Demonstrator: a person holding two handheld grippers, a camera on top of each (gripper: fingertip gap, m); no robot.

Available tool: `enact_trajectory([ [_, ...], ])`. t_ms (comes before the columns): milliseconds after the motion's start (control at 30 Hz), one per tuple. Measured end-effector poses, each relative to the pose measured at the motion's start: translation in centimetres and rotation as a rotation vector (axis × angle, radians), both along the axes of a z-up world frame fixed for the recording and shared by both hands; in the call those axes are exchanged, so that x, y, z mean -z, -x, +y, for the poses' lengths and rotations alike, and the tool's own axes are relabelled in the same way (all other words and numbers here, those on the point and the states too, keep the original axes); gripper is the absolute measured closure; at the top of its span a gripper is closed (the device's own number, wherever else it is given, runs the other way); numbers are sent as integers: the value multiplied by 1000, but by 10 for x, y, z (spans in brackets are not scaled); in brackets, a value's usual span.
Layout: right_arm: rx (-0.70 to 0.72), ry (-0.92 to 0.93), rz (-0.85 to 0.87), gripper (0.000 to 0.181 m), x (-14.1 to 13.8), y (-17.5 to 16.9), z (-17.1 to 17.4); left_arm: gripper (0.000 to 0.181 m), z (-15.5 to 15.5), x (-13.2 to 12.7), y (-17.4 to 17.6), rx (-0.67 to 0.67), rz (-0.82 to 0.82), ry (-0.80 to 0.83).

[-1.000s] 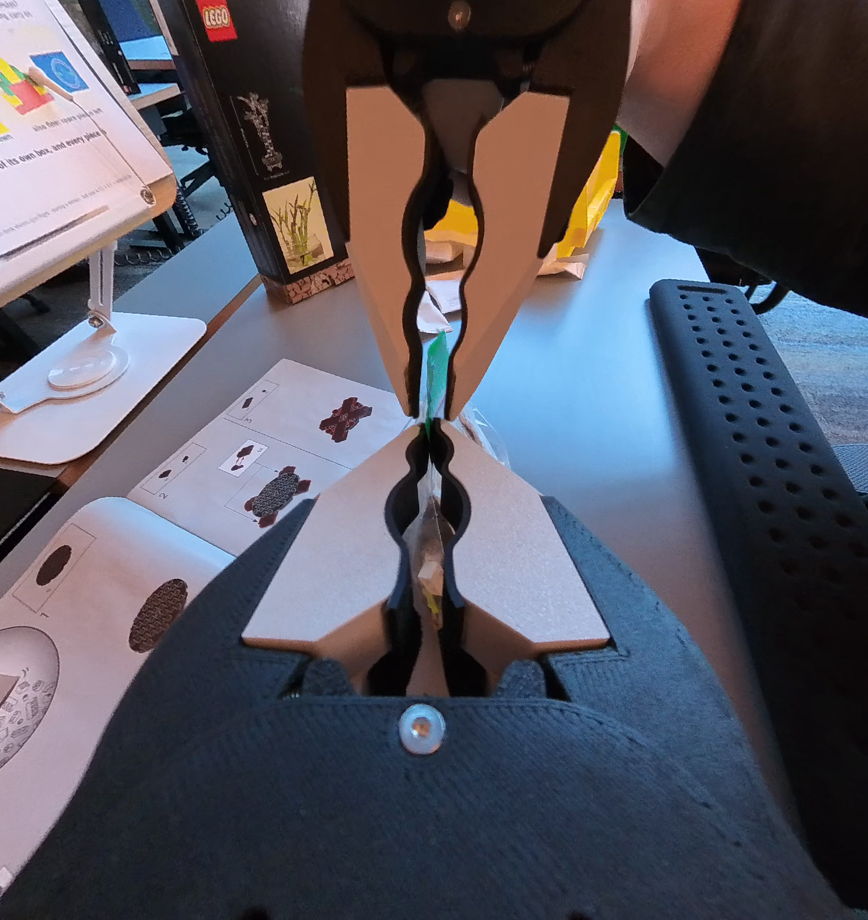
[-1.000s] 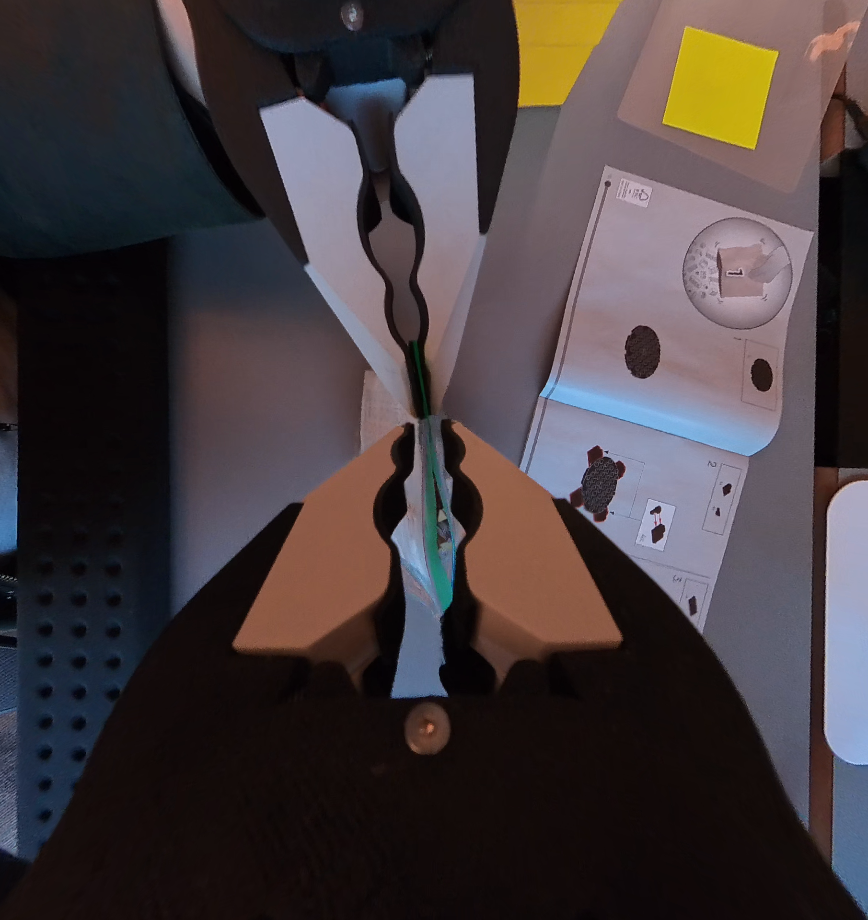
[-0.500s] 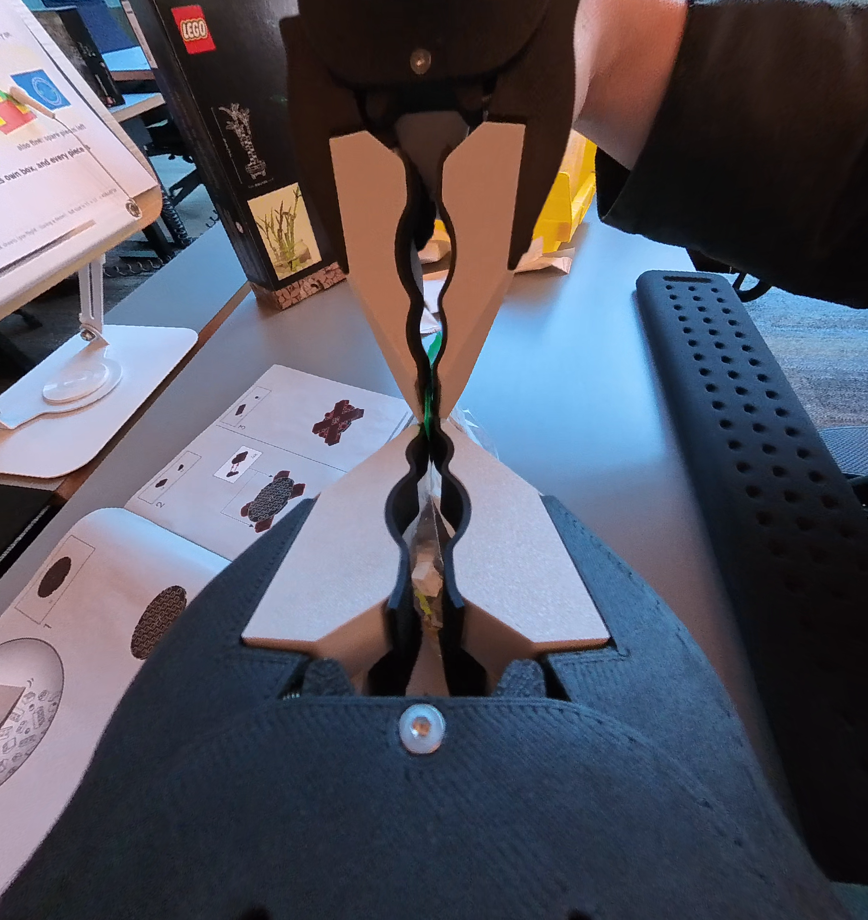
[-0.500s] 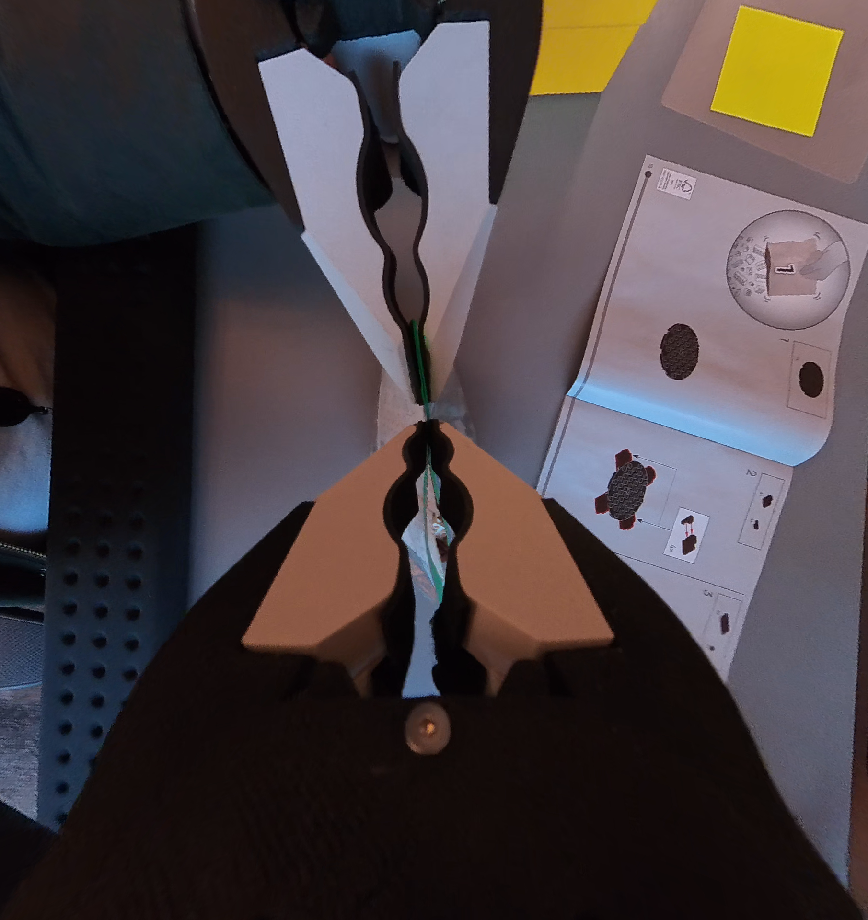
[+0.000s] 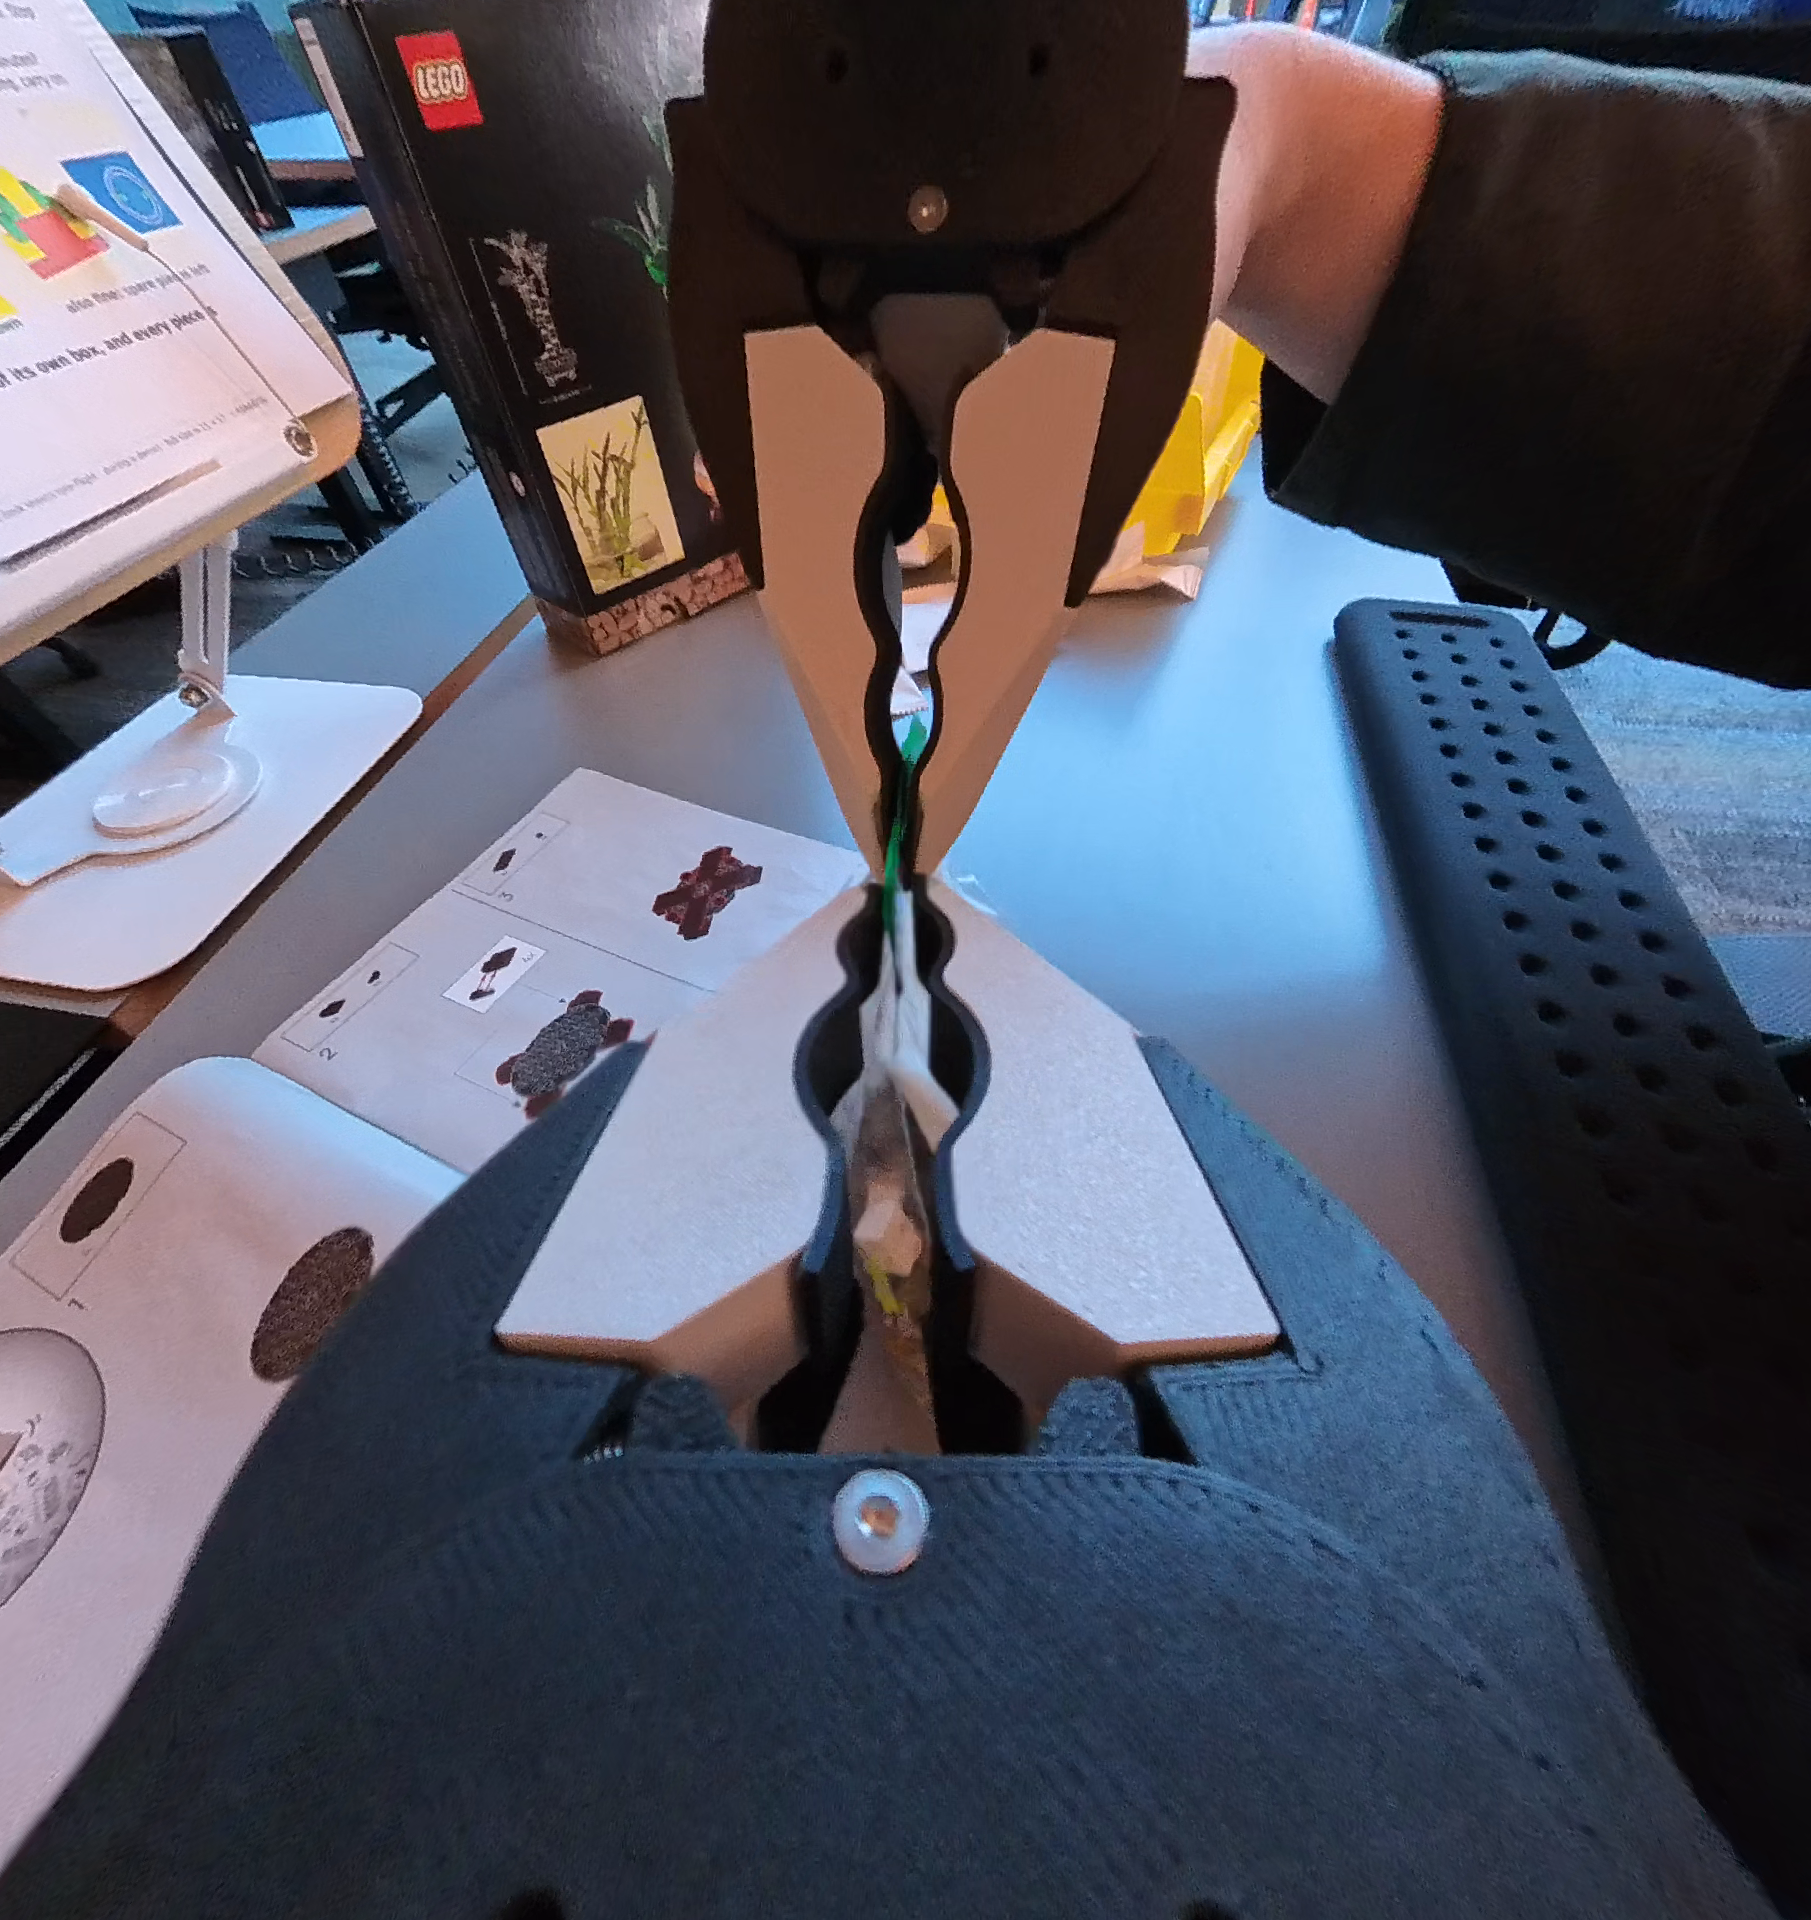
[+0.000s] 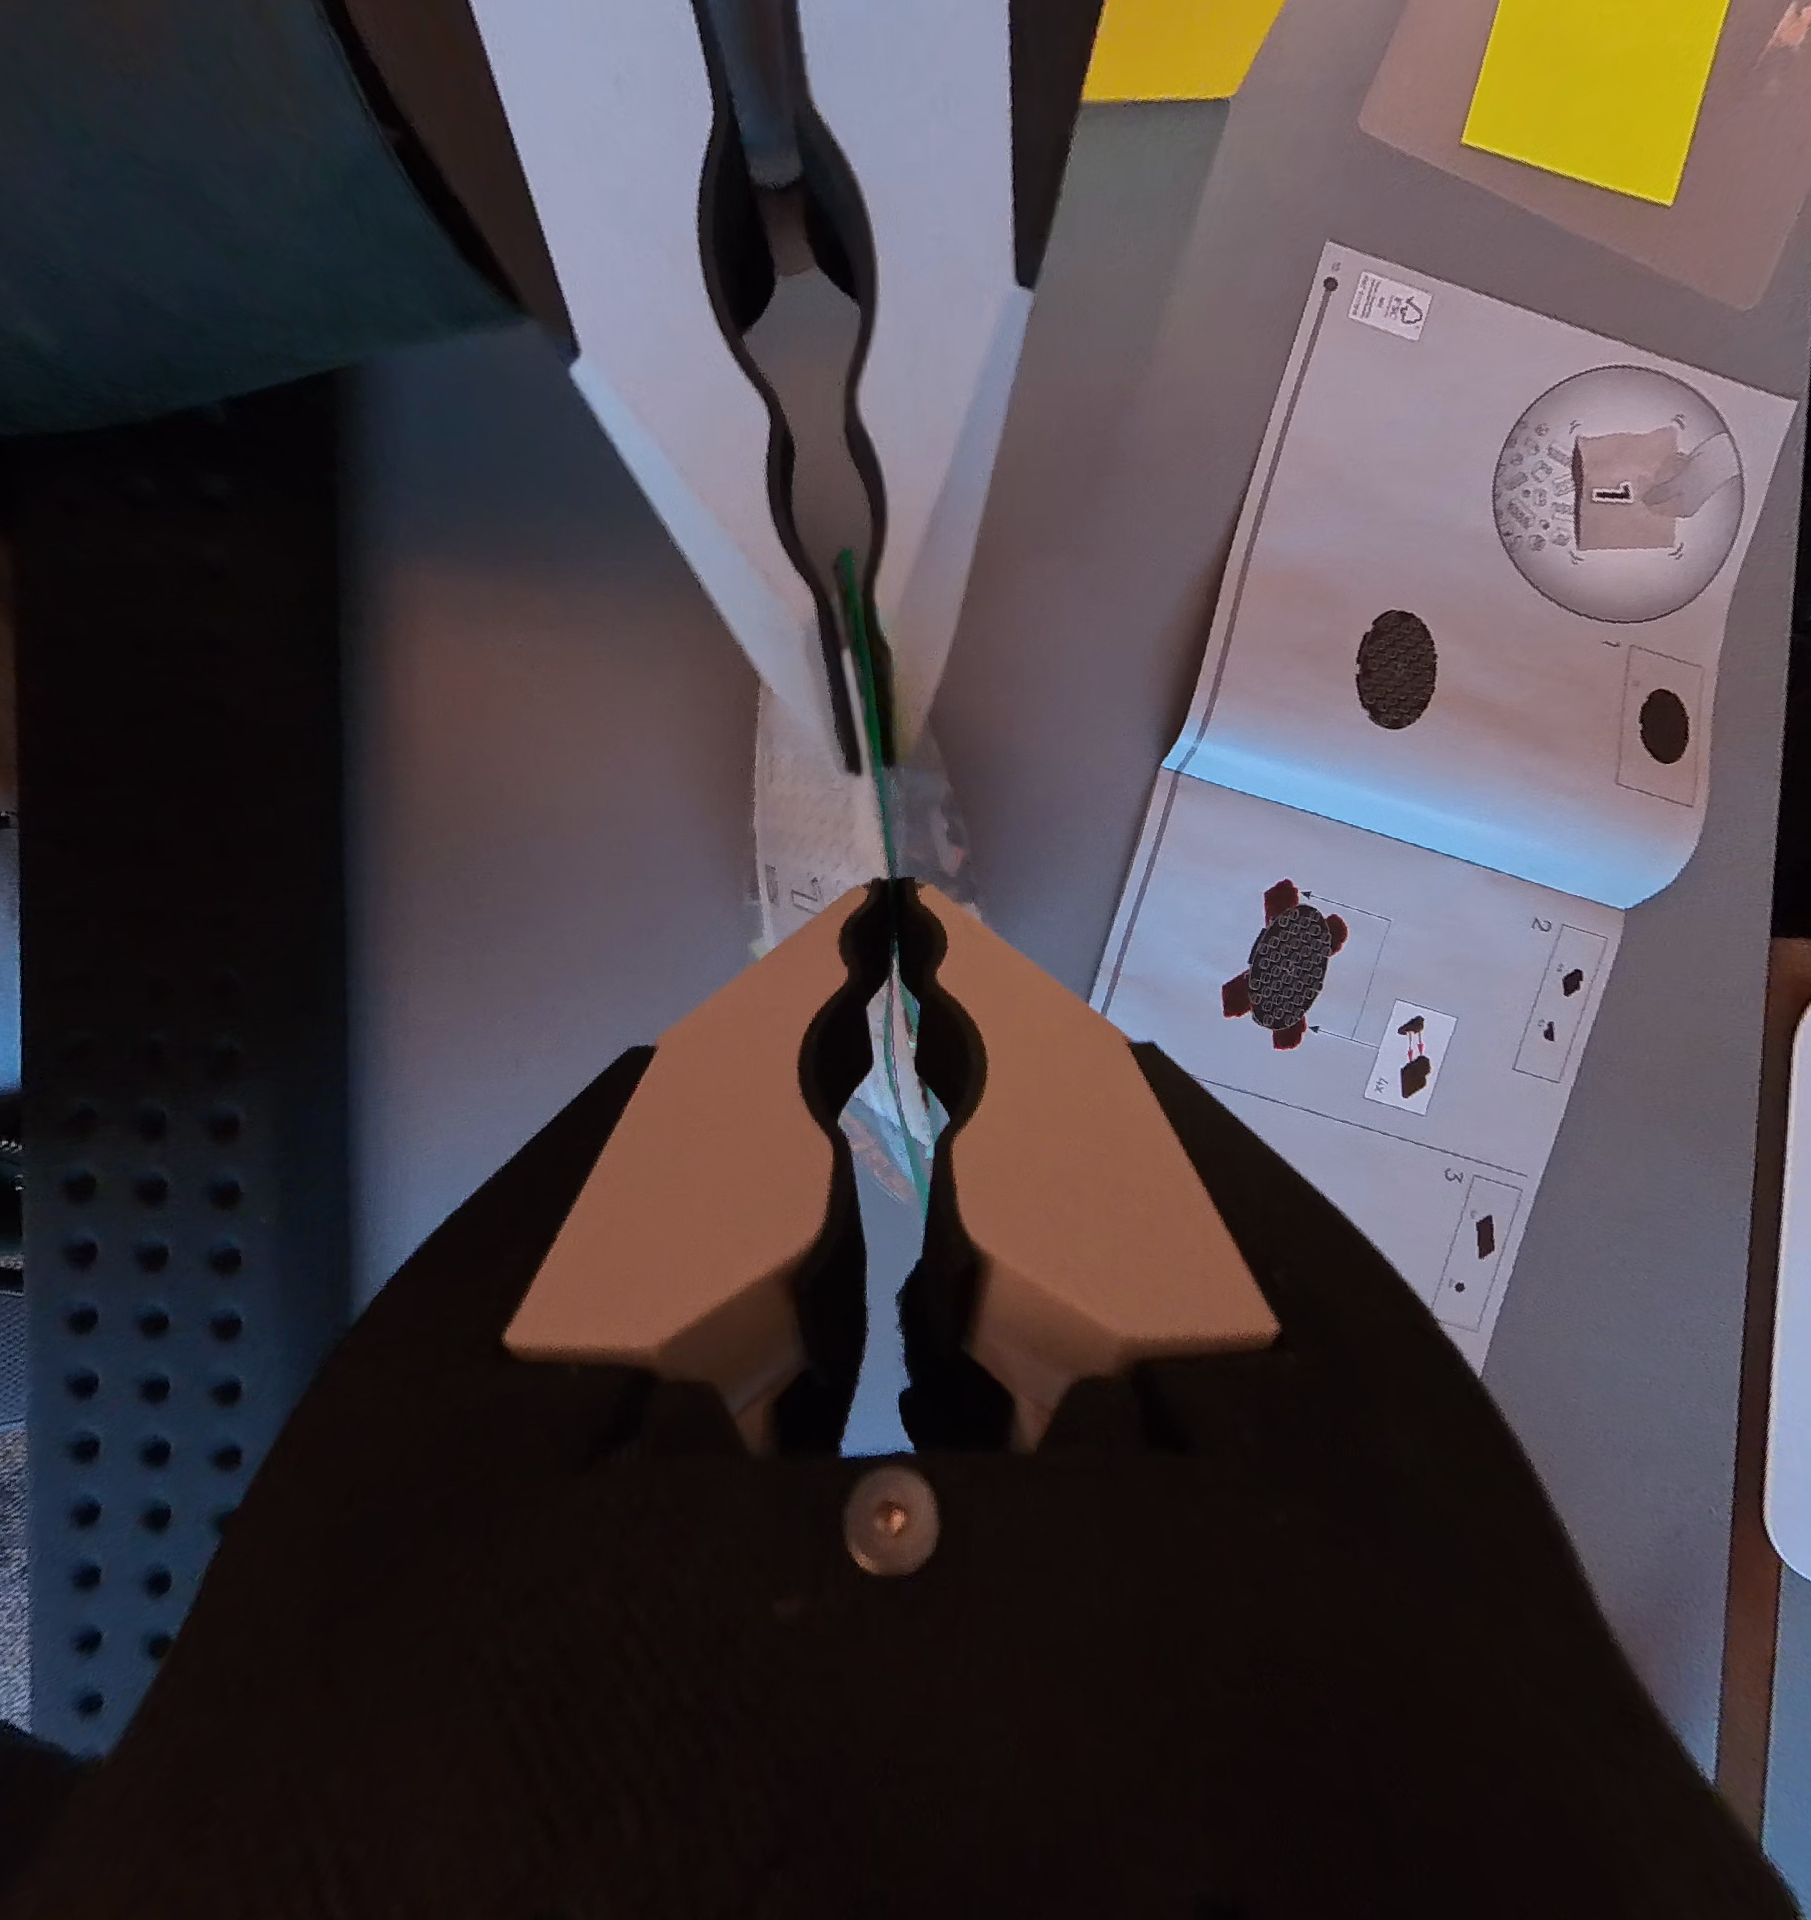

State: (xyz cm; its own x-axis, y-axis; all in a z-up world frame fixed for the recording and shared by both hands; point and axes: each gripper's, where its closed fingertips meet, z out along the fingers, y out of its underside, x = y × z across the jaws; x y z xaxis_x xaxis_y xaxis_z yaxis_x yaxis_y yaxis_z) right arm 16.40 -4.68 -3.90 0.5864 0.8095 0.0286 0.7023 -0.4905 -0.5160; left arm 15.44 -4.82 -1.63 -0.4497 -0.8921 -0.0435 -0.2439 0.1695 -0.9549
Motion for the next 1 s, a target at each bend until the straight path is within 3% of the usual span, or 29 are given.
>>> enact_trajectory([
  [500,24,-20,4,175,-2,-2,3,181,-1,13,-9,4,39,-32],
  [1000,21,-7,11,180,1,-1,0,181,-4,14,-13,20,23,-6],
])
